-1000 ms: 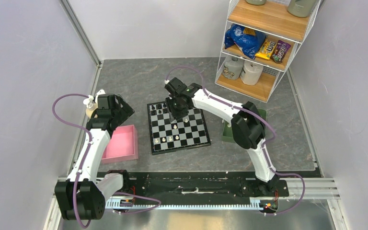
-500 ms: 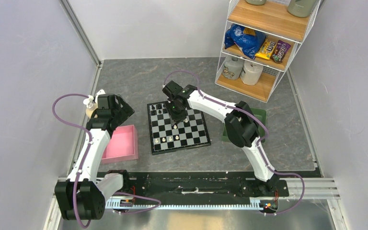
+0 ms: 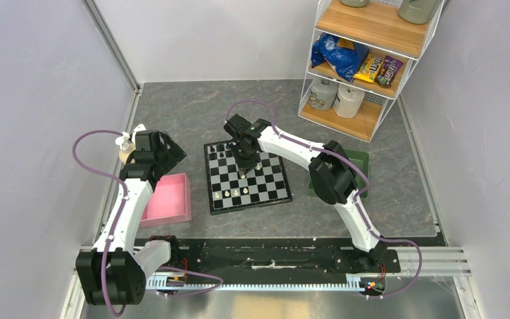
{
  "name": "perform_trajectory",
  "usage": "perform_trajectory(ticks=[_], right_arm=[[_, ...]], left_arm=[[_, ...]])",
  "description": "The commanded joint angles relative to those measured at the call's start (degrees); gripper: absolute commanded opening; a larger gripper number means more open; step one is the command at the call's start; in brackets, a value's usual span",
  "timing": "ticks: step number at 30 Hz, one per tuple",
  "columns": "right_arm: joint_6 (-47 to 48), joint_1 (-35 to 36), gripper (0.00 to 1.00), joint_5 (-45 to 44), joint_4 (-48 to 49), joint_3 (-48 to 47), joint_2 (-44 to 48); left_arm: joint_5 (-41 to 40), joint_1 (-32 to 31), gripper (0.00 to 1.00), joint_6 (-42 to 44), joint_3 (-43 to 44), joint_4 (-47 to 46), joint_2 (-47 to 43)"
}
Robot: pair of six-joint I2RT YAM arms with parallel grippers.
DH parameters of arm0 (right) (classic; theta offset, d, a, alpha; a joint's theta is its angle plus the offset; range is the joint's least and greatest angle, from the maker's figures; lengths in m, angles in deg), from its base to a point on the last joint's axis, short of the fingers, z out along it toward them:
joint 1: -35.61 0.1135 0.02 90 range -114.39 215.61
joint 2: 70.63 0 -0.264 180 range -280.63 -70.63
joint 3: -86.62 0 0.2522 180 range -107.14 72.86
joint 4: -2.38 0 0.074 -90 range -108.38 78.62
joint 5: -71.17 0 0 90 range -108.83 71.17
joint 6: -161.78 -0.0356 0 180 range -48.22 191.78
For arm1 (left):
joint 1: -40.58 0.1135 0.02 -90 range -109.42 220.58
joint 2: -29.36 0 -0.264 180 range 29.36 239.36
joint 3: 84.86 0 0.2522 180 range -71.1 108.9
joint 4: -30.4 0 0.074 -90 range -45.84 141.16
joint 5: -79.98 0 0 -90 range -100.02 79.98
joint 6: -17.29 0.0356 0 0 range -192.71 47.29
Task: Set up the chess pieces on the board
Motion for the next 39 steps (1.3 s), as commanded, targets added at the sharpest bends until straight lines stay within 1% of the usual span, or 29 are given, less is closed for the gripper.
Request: perform_trajectory(ticks=[1, 4, 8, 16, 20, 28, 39], right_arm=[[0.97, 0.49, 0.22, -0.69, -0.51, -1.81, 0.33], [1.06, 0.66, 0.18, -0.52, -0.48, -0.99, 1.1], [0.79, 0.67, 0.16, -2.07, 0.12, 2.13, 3.75], [-1.24, 0.92, 0.16, -3.32, 2.52, 11.44, 10.79], [-2.18, 1.49, 0.16, -2.68, 3.25, 14.69, 12.61], [-3.45, 3.56, 0.16, -2.26, 4.4, 16.17, 11.9], [-4.01, 3.56, 0.16, -6.86, 4.6, 17.92, 13.12]], left_arm=[[-0.5, 0.26, 0.85, 0.85, 0.21, -1.39, -1.05], [-0.44, 0.28, 0.85, 0.76, 0.3, -1.36, -1.01], [-0.36, 0.26, 0.85, 0.83, 0.3, -1.39, -0.83], [-0.14, 0.26, 0.85, 0.59, 0.27, -1.56, -0.6], [0.16, 0.26, 0.85, 0.42, 0.21, -1.7, -0.57], [0.72, 0.26, 0.85, 0.23, 0.21, -2.0, -0.61], [1.03, 0.28, 0.85, 0.23, -0.05, -2.01, -0.9]])
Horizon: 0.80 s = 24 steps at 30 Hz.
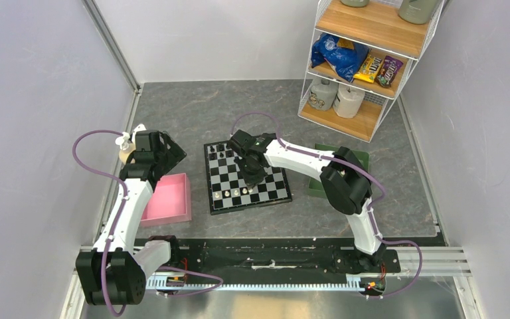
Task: Set up the chess pieces on the board
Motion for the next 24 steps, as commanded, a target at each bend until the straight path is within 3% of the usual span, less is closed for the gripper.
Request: perform_trajectory(ticks=[1, 24], right_arm=[[-0.52, -0.13, 0.16, -3.59, 0.75, 1.42, 2.73], [-0.13, -0.13, 0.17, -3.26, 0.4, 2.89, 3.55]], left_arm=[[0.89, 0.26, 0.85, 0.16, -0.05, -1.97, -0.88], [0.81, 0.31, 0.85, 0.23, -0.24, -1.99, -1.05]])
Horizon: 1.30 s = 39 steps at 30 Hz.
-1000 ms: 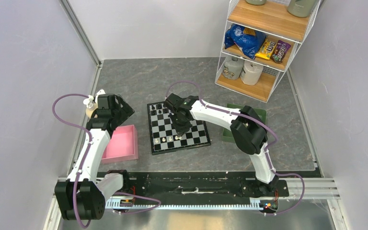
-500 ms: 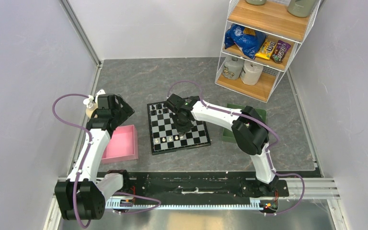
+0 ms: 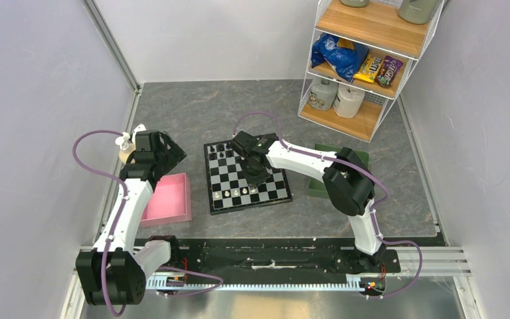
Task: Set up the chess pieces on the board
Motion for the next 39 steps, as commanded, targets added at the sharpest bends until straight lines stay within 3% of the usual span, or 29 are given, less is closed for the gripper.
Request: perform_trajectory(ticks=[1, 15, 25, 39], right_arm=[[-0.04, -0.11, 0.18, -0.63, -0.23, 0.1, 1.51], [1.85, -0.84, 0.44, 0.32, 0.51, -4.08, 4.81], [3.03, -6.9, 0.46, 0.43, -0.07, -8.91, 0.77], [3.34, -8.37, 0.45, 0.77, -0.62, -13.08, -5.72]], left_arm=[[0.86, 0.26, 0.85, 0.23, -0.14, -1.98, -1.09], [0.88, 0.26, 0.85, 0.32, 0.16, -1.96, -1.07], [0.56, 0.31, 0.85, 0.38, 0.21, -1.9, -1.27], [0.67, 0.26, 0.85, 0.58, 0.65, -1.9, -0.57]])
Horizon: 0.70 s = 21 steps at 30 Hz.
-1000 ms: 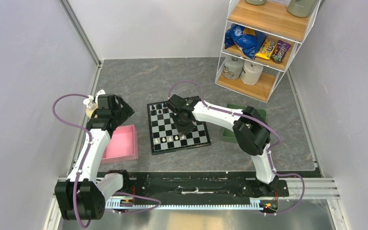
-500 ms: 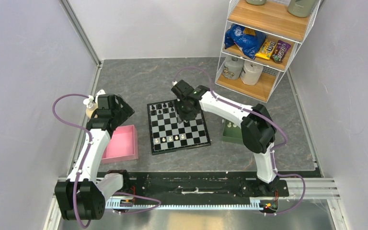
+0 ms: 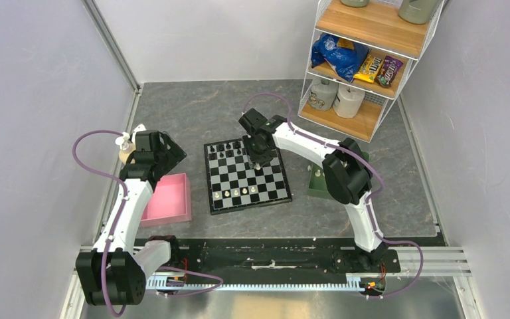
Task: Set up the chess pieces on the board
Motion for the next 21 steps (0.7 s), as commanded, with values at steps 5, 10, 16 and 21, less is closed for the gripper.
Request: perform_trajectory(ticks=[5, 10, 16, 21], right_arm=[[1.26, -0.17, 0.41, -1.04, -0.71, -3.78, -1.65], [1.36, -0.37, 0.37, -0.98, -0.89, -3.87, -2.38], [1.45, -0.37, 0.32, -1.44, -1.16, -3.44, -2.97], [1.07, -0.4, 0.28, -1.09, -1.16, -3.47, -2.61]], left_arm=[[0.52, 0.28, 0.85, 0.75, 0.6, -1.85, -0.62], [0.62, 0.27, 0.85, 0.67, 0.75, -1.9, -0.44], [0.72, 0.26, 0.85, 0.67, 0.98, -1.9, -0.29], [0.92, 0.26, 0.85, 0.58, 0.77, -1.9, -0.39]])
